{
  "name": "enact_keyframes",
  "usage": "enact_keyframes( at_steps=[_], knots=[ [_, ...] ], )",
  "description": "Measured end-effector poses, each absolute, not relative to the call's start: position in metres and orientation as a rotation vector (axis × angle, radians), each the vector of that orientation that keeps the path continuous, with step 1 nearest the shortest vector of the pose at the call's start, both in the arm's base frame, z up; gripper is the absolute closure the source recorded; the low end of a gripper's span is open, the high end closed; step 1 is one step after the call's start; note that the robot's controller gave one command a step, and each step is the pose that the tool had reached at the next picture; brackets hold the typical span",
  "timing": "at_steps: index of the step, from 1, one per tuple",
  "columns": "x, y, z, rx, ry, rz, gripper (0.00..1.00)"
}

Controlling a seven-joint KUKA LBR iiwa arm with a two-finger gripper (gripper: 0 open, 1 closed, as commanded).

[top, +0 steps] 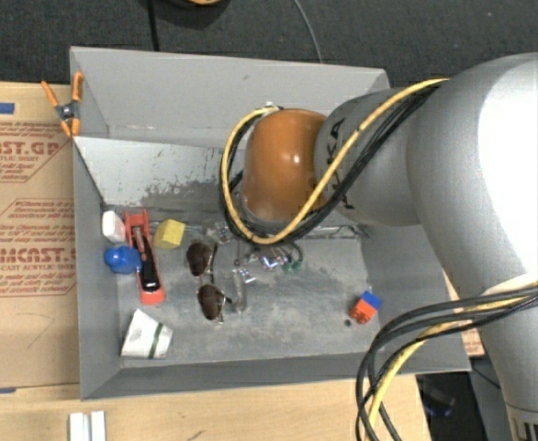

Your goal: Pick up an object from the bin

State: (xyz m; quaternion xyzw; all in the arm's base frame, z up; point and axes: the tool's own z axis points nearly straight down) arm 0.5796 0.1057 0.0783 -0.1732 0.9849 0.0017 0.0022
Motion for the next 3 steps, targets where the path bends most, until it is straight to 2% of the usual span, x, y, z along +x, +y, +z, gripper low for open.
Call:
enact_keyframes(
  at_steps=[1,2,3],
  knots=[
    [0.577,0.118,0.075,-0.630,3.072,0.005,0.00],
    [0.569,0.137,0.072,-0.274,3.124,0.007,0.00],
    [0.576,0.153,0.070,-0.557,3.084,0.006,1.00]
  ],
)
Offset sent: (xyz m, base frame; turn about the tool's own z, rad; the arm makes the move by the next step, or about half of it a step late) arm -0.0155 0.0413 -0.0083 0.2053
